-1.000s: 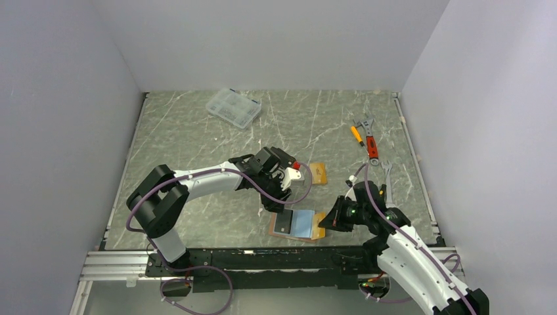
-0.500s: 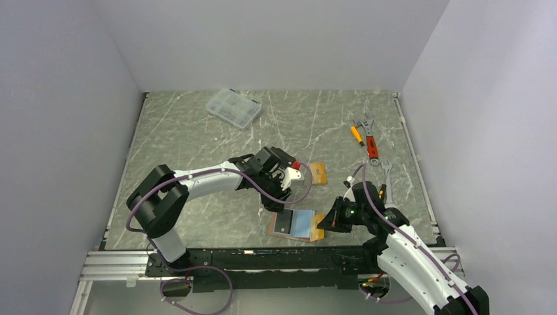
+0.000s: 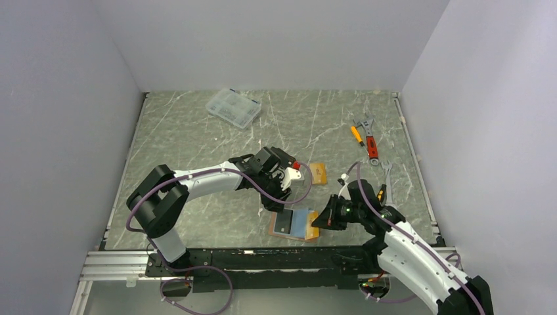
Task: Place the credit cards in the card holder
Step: Insert the credit card into the card holder.
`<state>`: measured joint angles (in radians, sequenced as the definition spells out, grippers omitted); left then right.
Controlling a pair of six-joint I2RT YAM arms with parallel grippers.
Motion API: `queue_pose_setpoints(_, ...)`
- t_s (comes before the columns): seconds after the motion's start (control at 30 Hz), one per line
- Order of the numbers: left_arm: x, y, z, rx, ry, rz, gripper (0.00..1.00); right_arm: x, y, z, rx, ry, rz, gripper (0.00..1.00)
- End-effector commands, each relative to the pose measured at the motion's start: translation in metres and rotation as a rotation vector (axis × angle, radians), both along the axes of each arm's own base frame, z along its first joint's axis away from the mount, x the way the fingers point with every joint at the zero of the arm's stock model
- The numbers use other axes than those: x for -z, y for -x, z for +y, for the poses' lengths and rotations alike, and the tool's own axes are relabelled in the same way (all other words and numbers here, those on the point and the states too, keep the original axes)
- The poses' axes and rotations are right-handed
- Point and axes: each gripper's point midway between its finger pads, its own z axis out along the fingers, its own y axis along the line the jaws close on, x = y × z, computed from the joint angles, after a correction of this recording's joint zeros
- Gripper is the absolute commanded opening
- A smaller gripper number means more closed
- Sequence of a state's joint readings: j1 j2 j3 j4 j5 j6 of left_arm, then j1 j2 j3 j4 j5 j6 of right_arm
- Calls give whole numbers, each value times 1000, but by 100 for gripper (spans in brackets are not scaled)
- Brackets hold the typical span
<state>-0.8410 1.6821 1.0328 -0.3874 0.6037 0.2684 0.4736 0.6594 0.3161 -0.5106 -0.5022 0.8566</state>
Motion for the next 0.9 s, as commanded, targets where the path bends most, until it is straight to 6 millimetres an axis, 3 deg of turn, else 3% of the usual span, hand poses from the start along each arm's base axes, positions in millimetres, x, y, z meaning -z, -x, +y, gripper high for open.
queue_pose_setpoints(0.0,-17,-9,-6,10,40,-32,37,-22,-13,22,-29,-72,-61,0)
queue_pose_setpoints(0.23,-35,-19,7,29,87,-45,38,-22,-20,57,-89,-85,-74,0)
queue_pose_setpoints(0.4,-43,-16,19,104,105,-87,41,-14,-26,70,-123,-57,-67,0)
queue_pose_setpoints(0.6,-40,-8,23,251,122,-229,44,-8,-33,60,-88,22,-88,0)
queue_pose_setpoints(0.73,-21,9,20,388,83,-321,44,-2,-40,43,5,55,-108,0)
queue_pose_setpoints(0.87,-7,26,17,510,60,-408,46,8,-41,42,39,41,-103,0)
